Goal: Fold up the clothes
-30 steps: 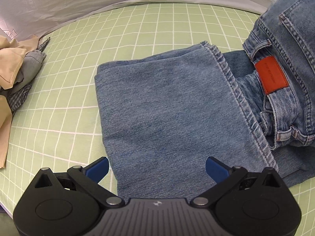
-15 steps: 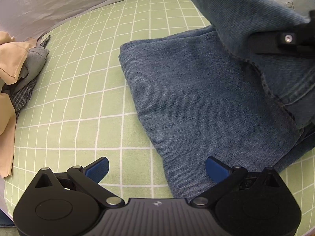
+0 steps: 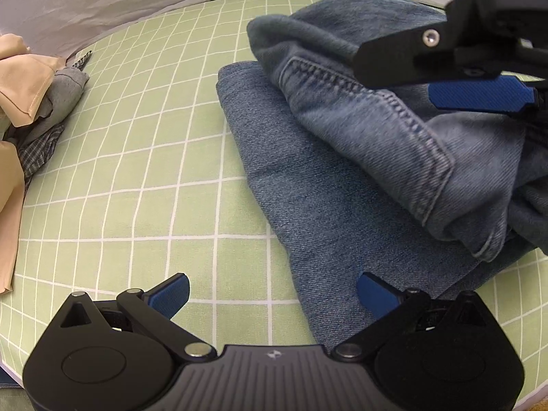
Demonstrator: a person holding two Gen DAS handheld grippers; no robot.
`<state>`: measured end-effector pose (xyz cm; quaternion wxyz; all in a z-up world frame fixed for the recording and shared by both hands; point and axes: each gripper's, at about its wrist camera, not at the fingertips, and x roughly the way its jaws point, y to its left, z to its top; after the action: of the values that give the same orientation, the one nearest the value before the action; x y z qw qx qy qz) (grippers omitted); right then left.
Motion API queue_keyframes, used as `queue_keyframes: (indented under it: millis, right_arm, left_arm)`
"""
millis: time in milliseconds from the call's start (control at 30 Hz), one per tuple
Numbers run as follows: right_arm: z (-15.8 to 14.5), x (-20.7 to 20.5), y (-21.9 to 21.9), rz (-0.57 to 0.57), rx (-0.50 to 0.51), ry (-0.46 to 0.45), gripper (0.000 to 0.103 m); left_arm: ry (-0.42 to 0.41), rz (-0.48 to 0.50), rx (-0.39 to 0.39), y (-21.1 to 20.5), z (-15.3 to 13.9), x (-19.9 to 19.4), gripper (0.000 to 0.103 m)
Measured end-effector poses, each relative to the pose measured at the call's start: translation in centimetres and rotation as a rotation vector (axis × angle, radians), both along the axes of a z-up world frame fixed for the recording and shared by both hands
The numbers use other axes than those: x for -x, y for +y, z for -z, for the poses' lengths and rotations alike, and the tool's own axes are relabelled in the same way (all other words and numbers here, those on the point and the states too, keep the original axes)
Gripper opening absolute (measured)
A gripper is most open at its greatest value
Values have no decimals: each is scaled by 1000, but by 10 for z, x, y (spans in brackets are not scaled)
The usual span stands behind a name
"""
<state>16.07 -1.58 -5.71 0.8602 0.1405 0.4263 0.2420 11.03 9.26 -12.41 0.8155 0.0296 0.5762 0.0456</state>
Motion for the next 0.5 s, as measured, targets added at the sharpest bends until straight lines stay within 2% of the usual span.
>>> queue_keyframes:
  millis: [100,200,300,400,467,500]
  right_arm:
    - [-9,3,-11,29,-41,-9,53]
    - [-20,2,-36,118,-78,-30,53]
    - [-13,-3,-45,180,47,-32,53]
    - [14,-8,-48,191,181,23,54]
    - [19,-1,-47,149,233,-29,60]
    - [19,0,-43,132,264,-24,71]
  left_arm:
    - [-1,-12,4,1,-1,1,103]
    - [0,-22,3,2,-2,2,103]
    - [-1,-33,10,3,-3,4,103]
    - [-4,-50,11,7,-7,6,103]
    - [-10,-73,10,13,-11,9,103]
    - [-13,-85,10,16,-13,10,103]
